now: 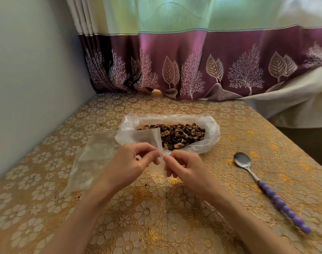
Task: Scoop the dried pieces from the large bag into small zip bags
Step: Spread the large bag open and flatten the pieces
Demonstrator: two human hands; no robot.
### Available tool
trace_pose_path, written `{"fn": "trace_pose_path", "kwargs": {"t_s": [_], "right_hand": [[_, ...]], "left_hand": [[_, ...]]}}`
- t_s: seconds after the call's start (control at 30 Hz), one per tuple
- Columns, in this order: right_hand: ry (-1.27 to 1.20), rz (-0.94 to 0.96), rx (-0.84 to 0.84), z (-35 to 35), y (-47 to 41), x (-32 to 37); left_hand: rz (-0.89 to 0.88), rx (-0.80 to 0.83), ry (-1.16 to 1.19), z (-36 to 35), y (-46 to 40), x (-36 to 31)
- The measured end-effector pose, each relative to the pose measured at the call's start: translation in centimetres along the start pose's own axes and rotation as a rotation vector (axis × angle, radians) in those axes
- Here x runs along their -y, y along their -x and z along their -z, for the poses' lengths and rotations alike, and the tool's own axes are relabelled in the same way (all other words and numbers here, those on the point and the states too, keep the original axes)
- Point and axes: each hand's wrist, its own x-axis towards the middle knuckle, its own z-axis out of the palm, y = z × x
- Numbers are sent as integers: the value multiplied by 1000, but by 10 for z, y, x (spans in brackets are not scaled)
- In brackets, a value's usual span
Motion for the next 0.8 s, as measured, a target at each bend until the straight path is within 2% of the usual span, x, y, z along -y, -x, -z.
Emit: {"fn": "trace_pose_path", "kwargs": {"t_s": [0.1,0.23,0.33,0.43,0.6,0.8], "right_hand": [[199,48,21,-2,1,-2],[260,82,61,-1,2,-2],[307,83,101,1,2,-3],[187,27,136,2,2,-1],[-129,-43,132,5,1,8],[-312,-119,133,5,1,9]], "left_hand": [[-57,23,-118,-5,1,1],[-30,91,-93,-4,1,5],[-54,121,-158,-4,1,7],[-83,141,-130,-6,2,5],[-95,106,61,-7,4,0],[-101,26,56,-14,5,-1]]}}
